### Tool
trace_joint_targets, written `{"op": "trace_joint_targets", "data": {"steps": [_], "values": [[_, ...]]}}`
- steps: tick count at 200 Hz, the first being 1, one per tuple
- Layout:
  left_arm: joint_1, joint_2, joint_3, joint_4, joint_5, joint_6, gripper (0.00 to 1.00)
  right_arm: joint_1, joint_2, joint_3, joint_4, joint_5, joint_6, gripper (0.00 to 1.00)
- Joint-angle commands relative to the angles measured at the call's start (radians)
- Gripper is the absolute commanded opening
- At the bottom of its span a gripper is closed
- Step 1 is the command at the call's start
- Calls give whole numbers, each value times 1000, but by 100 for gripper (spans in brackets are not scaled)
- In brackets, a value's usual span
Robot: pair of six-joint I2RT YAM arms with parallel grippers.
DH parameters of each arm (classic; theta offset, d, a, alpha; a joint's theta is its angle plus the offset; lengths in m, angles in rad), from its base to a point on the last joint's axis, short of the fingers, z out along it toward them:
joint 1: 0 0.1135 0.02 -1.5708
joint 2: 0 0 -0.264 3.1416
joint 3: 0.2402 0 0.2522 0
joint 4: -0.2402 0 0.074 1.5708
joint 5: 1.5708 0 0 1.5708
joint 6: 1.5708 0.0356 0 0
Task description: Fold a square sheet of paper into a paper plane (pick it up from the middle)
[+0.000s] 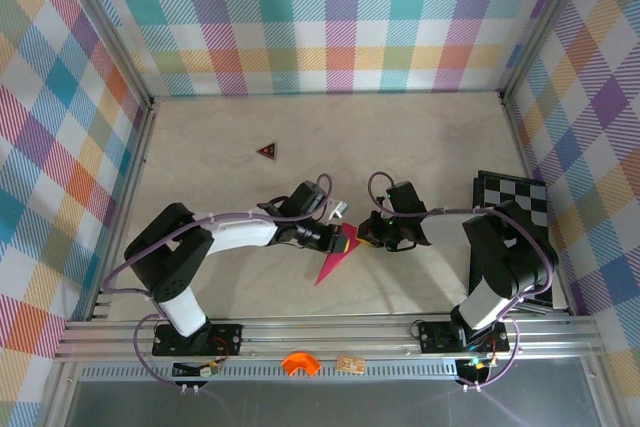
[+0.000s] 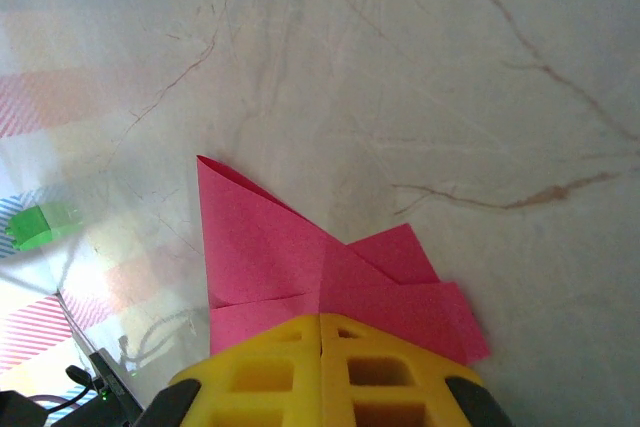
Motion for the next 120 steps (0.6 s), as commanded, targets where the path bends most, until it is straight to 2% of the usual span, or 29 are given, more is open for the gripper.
{"op": "trace_joint_targets", "data": {"steps": [1, 21, 43, 120], "values": [[-17, 90, 50, 29, 5, -41, 4, -3, 30, -13, -95, 76, -14, 0], [-32, 143, 54, 22, 1, -31, 4, -3, 30, -14, -98, 79, -12, 0], [-45, 145, 19, -29, -54, 1, 4, -3, 33, -16, -107, 88, -16, 0], [-46, -62, -208, -124, -74, 72, 5, -3, 47, -9, -127, 104, -32, 0]]}}
